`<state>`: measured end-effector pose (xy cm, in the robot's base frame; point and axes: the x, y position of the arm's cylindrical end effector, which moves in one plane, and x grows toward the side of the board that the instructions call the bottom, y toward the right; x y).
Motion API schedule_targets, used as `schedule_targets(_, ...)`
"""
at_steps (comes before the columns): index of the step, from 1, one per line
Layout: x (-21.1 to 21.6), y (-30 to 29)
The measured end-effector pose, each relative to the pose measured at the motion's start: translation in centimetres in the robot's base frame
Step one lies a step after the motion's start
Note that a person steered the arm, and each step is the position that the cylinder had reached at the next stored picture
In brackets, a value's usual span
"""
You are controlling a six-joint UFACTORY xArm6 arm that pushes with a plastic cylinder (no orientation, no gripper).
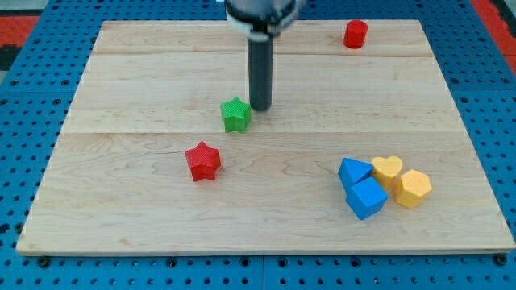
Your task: Move the green star into the red star
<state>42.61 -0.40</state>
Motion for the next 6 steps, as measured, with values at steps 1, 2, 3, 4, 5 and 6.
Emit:
schedule_targets(1, -4.0, -1.8)
schedule_targets(2, -5.5, -5.5)
schedule_targets(3, 0.9, -7.0)
schedule_targets(4, 4.2, -5.9)
schedule_targets(5, 6.3, -6.1)
schedule_targets(6, 6.3, -0.8)
